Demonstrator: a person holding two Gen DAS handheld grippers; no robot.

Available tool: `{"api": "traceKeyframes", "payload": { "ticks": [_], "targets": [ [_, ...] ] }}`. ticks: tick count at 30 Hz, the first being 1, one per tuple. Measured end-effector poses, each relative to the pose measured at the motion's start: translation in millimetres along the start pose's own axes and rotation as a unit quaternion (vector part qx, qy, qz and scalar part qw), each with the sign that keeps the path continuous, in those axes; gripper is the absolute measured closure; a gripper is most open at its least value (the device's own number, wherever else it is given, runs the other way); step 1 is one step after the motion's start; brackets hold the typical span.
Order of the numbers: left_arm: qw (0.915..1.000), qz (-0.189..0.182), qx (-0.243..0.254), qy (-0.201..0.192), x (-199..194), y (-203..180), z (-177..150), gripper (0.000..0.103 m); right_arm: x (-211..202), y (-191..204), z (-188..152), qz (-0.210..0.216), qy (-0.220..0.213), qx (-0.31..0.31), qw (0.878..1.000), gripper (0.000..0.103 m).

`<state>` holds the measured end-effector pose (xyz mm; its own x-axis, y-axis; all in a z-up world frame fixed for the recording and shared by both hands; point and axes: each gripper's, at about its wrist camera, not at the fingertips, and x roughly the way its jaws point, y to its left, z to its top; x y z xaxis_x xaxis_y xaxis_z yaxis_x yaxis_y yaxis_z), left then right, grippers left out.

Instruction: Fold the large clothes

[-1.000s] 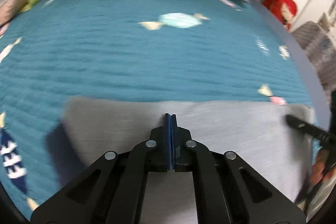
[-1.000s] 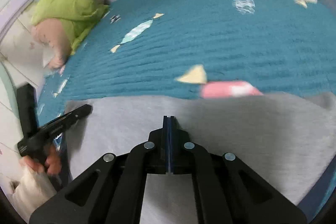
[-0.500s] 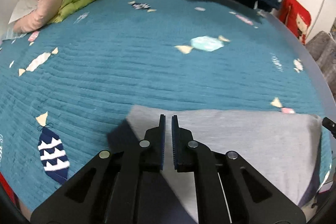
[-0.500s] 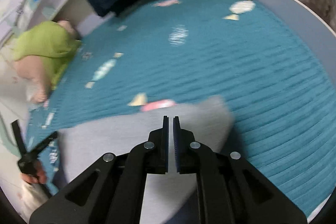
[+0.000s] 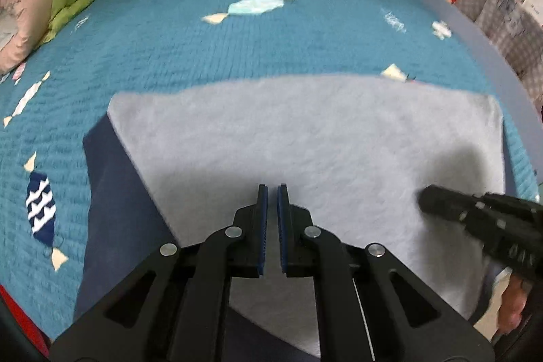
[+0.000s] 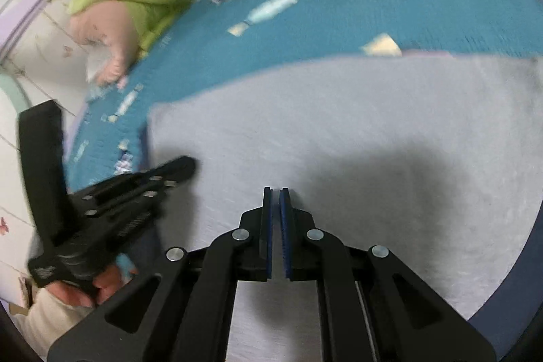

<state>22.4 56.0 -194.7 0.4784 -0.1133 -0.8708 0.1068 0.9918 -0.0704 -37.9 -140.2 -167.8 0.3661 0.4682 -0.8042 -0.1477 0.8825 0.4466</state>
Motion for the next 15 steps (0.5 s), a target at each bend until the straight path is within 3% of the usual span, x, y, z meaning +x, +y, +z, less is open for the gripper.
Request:
{"api": "traceKeyframes", "payload": {
  "ticks": [2,7,8,9,11,14,15],
  "targets": [
    [0.9999,0.010,0.002,-0.001,-1,5,-5,0.097,-10,-21,-4,0.033,0.002,0.030,0.999,0.103],
    [0.9993,0.033,-0.017,0.003,-9,36,-16,0.098,-51,-67,-11,-0.019,-0.019,0.060,0.998,0.103],
    [0.9996,0.020,-0.021,0.003,-12,43,-19,0.098,-61,-78,-14,-0.016,-0.024,0.072,0.997,0.103],
    [0.9992,0.033,-0.021,0.003,-16,48,-22,0.098,-69,-86,-17,-0.010,-0.029,0.082,0.996,0.103],
    [0.9947,0.102,-0.007,0.009,-19,55,-27,0.098,-84,-90,-19,-0.028,-0.039,0.088,0.995,0.103],
    [0.9926,0.117,-0.024,0.024,-31,79,-40,0.097,-98,-85,-21,-0.124,-0.050,0.082,0.988,0.099],
    [0.9924,0.116,-0.034,0.026,-39,86,-43,0.097,-102,-83,-22,-0.126,-0.053,0.088,0.987,0.096]
  ]
}}
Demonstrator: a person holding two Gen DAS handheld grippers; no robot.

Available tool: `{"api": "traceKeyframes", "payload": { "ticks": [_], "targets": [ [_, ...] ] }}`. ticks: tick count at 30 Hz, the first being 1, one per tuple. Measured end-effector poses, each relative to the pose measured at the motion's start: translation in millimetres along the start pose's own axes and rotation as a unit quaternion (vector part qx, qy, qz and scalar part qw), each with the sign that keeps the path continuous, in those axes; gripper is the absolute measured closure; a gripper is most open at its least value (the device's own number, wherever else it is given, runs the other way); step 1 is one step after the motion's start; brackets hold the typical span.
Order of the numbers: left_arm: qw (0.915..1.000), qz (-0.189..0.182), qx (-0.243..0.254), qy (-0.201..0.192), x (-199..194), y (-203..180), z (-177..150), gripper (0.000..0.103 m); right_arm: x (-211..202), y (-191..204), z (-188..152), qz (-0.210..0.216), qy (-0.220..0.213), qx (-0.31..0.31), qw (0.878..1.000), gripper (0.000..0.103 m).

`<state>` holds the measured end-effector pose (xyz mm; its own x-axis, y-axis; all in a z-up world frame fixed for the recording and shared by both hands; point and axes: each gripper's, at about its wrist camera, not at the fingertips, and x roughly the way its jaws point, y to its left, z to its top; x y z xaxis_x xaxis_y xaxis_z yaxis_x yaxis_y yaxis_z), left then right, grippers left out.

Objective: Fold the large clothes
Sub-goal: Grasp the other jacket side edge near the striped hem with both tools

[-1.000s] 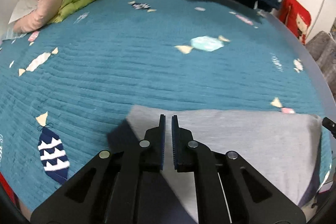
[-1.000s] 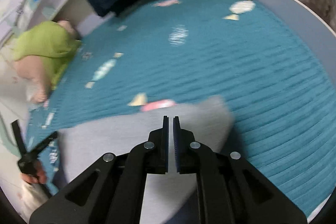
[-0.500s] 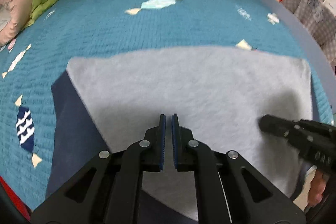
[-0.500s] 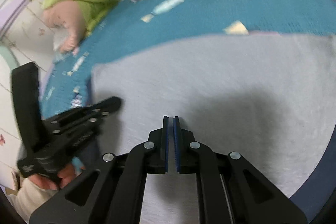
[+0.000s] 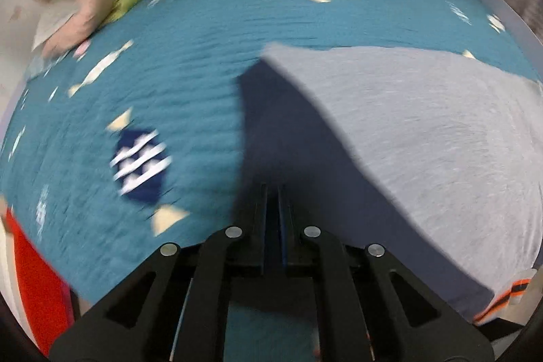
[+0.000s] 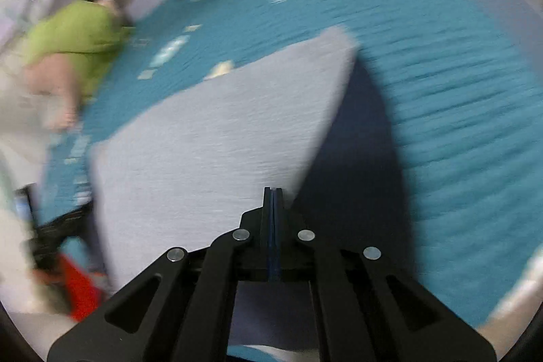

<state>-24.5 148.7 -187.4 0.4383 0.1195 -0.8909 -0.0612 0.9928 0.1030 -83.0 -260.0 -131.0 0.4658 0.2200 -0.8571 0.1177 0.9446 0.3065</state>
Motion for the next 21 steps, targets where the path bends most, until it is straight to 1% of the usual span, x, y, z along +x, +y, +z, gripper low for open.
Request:
{"api": "traceKeyframes", "payload": {
  "ticks": [2,4,5,6,7,8,9,10,11,12,13,14,15,16,17,18,19,20,21],
  "targets": [
    [0.9999,-0.013,-0.001,-0.006,-13,3,-2,0.097,-10,12,-4,0.062,-0.003,0.014,0.998,0.096],
    [0.9987,-0.051,0.007,-0.007,-23,-8,-1,0.097,-10,40,-11,0.101,0.009,-0.010,0.995,0.096],
    [0.9968,-0.079,0.011,-0.001,-27,-16,0,0.096,-3,64,-18,0.117,0.027,-0.038,0.992,0.096],
    [0.9935,-0.112,0.014,0.013,-26,-24,1,0.094,3,76,-23,0.130,0.039,-0.046,0.990,0.096],
    [0.9877,-0.149,0.019,0.043,-21,-37,0,0.093,14,88,-30,0.155,0.062,-0.050,0.985,0.096],
    [0.9853,-0.160,0.026,0.052,-17,-44,-2,0.093,27,98,-39,0.177,0.094,-0.049,0.978,0.096],
    [0.9846,-0.157,0.046,0.061,-12,-52,-8,0.093,39,105,-47,0.180,0.121,-0.054,0.975,0.096],
    [0.9856,-0.144,0.061,0.064,-8,-55,-13,0.094,50,109,-56,0.155,0.143,-0.069,0.975,0.096],
    [0.9857,-0.138,0.073,0.064,-7,-56,-18,0.094,53,106,-60,0.138,0.152,-0.070,0.976,0.097],
    [0.9851,-0.143,0.076,0.060,-8,-51,-24,0.094,53,96,-61,0.143,0.157,-0.054,0.976,0.103],
    [0.9847,-0.145,0.072,0.064,-9,-44,-27,0.094,50,83,-60,0.154,0.158,-0.032,0.975,0.103],
    [0.9848,-0.146,0.065,0.069,-9,-37,-29,0.094,42,66,-59,0.134,0.149,-0.015,0.980,0.103],
    [0.9850,-0.146,0.056,0.072,-10,-30,-32,0.094,34,52,-58,0.125,0.142,-0.007,0.982,0.103],
    [0.9859,-0.144,0.041,0.075,-11,-18,-35,0.094,24,34,-58,0.096,0.136,0.005,0.986,0.103],
    [0.9870,-0.138,0.031,0.075,-12,-10,-37,0.095,18,22,-57,0.056,0.131,0.008,0.990,0.103],
    [0.9879,-0.132,0.021,0.079,-13,-3,-38,0.095,10,9,-58,0.052,0.130,0.019,0.990,0.103],
    [0.9893,-0.119,0.013,0.083,-14,2,-37,0.094,1,-5,-57,0.057,0.125,0.047,0.989,0.103],
    [0.9916,-0.097,0.010,0.086,-14,6,-36,0.094,-9,-15,-56,0.054,0.115,0.068,0.990,0.102],
    [0.9935,-0.072,0.010,0.087,-14,11,-33,0.093,-16,-21,-53,0.054,0.103,0.079,0.990,0.097]
  ]
}}
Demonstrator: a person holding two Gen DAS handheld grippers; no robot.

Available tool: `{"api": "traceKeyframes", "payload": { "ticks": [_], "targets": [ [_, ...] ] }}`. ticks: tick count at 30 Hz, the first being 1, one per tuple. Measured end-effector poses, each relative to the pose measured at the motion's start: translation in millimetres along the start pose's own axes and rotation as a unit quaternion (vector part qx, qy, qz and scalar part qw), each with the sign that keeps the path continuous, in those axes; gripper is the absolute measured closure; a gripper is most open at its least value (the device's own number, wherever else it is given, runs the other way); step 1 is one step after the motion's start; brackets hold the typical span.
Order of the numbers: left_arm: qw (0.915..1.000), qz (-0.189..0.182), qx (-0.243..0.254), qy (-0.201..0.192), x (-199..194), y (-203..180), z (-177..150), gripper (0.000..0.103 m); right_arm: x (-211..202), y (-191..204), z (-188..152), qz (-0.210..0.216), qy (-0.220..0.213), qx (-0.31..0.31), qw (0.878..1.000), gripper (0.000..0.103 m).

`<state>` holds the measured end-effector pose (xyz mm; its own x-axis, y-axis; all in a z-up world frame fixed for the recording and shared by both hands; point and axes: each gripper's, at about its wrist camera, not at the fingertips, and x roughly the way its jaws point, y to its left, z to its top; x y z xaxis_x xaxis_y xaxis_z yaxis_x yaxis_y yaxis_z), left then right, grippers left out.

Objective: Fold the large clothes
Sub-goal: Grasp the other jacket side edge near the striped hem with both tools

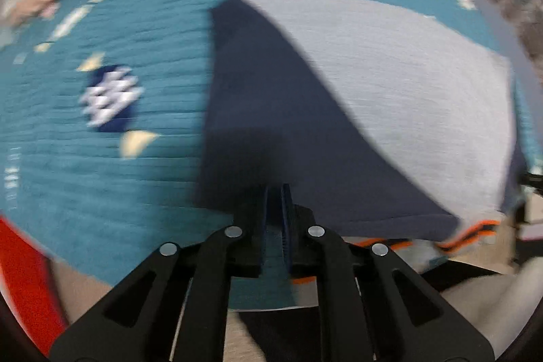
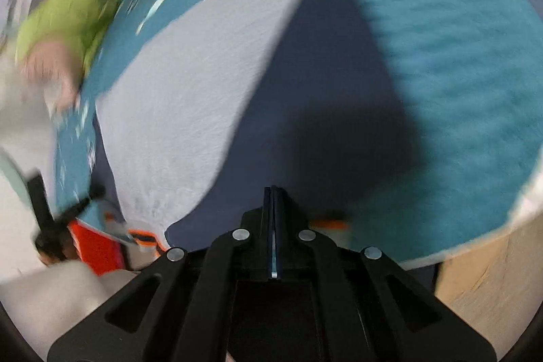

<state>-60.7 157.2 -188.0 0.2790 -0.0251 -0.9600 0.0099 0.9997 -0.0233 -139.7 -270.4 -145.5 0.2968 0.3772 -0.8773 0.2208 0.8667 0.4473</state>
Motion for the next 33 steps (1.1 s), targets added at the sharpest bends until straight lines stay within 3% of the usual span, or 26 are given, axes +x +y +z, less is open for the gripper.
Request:
{"api": "traceKeyframes", "payload": {
  "ticks": [3,5,6,12,13,14,15,18,21,24,27,30,33],
  "targets": [
    [0.9993,-0.018,-0.031,-0.011,-17,13,4,0.092,-34,-25,7,0.023,-0.062,0.046,0.997,0.093],
    [0.9984,-0.030,-0.045,-0.015,-23,17,9,0.080,-39,-46,13,0.038,-0.072,0.084,0.993,0.063],
    [0.9981,-0.030,-0.049,-0.022,-27,17,11,0.077,-39,-57,22,0.046,-0.072,0.101,0.991,0.043],
    [0.9987,-0.030,-0.029,-0.030,-31,7,18,0.076,8,-86,41,0.137,-0.018,0.161,0.977,0.041],
    [0.9988,-0.031,-0.023,-0.032,-30,1,18,0.070,11,-89,42,0.164,-0.022,0.166,0.972,0.034],
    [0.9989,-0.029,-0.015,-0.034,-30,-3,20,0.053,8,-91,41,0.187,-0.023,0.165,0.968,0.028],
    [0.9989,-0.024,-0.009,-0.040,-32,-9,16,0.049,9,-93,41,0.203,-0.017,0.168,0.965,0.026],
    [0.9987,-0.023,-0.007,-0.045,-32,-17,17,0.049,22,-103,34,0.288,0.029,0.204,0.935,0.026],
    [0.9984,-0.031,-0.018,-0.044,-30,-19,22,0.049,29,-89,35,0.272,0.040,0.168,0.947,0.025],
    [0.9980,-0.033,-0.028,-0.047,-29,-25,29,0.049,36,-80,40,0.287,0.055,0.160,0.943,0.025],
    [0.9979,-0.032,-0.023,-0.052,-27,-36,36,0.049,40,-71,50,0.276,0.067,0.150,0.947,0.025],
    [0.9983,-0.011,-0.009,-0.057,-25,-45,42,0.049,46,-66,58,0.308,0.054,0.168,0.935,0.025],
    [0.9983,-0.009,0.003,-0.058,-22,-55,44,0.049,50,-60,57,0.279,0.045,0.173,0.944,0.025]
  ]
}}
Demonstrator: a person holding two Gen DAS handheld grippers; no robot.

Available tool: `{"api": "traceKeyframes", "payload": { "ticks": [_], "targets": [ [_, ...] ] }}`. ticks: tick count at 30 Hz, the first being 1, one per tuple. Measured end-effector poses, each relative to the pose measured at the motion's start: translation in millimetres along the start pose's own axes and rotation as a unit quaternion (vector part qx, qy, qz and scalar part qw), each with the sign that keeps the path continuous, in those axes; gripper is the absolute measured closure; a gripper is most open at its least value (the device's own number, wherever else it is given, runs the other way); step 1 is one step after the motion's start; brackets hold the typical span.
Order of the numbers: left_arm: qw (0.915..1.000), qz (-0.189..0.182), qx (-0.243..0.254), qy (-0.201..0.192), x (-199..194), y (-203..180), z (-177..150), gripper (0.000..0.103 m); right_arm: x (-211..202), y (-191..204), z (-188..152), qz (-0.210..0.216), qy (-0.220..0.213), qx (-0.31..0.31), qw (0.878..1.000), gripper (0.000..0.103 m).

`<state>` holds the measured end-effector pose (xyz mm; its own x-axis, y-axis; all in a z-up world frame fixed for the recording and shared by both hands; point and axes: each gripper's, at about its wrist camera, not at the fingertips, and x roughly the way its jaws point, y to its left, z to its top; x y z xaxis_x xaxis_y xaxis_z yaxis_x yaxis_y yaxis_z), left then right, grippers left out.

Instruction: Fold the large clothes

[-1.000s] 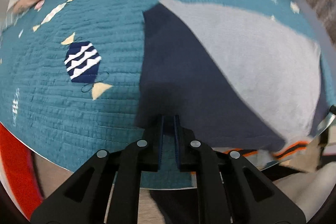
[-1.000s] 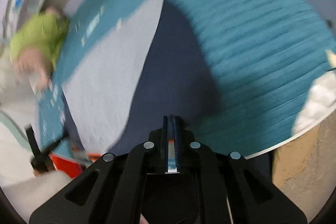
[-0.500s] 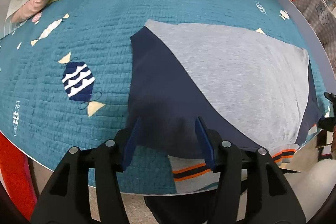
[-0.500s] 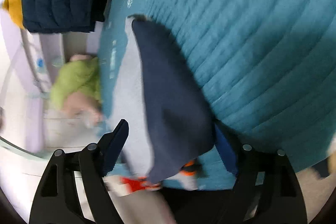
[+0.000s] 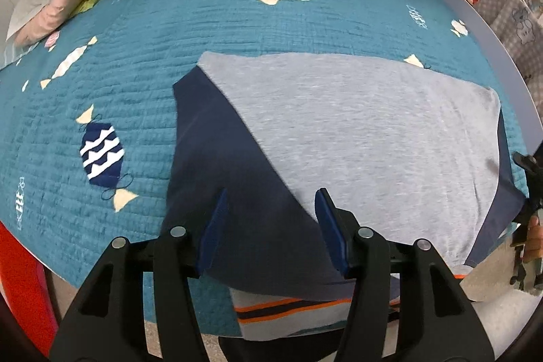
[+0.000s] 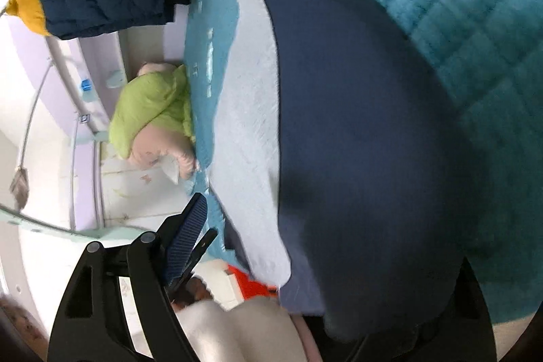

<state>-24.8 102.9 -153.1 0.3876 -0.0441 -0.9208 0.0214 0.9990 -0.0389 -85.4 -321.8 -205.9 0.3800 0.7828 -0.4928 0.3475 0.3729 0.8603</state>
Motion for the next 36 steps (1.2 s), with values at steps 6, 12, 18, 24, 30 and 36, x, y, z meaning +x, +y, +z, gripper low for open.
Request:
{"api": "traceKeyframes", "payload": {
  "ticks": [6,12,18,24,30,36],
  "targets": [
    [0.9999,0.011,0.011,-0.001,5,-6,7,0.049,-4,2,-18,-0.093,-0.079,0.004,0.992,0.069],
    [0.9999,0.001,0.017,0.001,10,-18,26,0.049,-9,44,-44,-0.191,-0.133,-0.095,0.968,0.079],
    [0.9991,-0.040,0.013,-0.001,21,-47,70,0.050,-9,74,-65,-0.224,-0.155,-0.156,0.949,0.082],
    [0.9943,-0.102,0.006,0.029,46,-85,124,0.082,4,98,-66,-0.245,-0.158,-0.180,0.939,0.083],
    [0.9885,-0.128,-0.016,0.079,91,-111,156,0.096,20,108,-59,-0.265,-0.158,-0.183,0.933,0.083],
    [0.9915,-0.071,0.029,0.105,139,-136,156,0.099,25,102,-51,-0.268,-0.150,-0.172,0.936,0.083]
  ]
}}
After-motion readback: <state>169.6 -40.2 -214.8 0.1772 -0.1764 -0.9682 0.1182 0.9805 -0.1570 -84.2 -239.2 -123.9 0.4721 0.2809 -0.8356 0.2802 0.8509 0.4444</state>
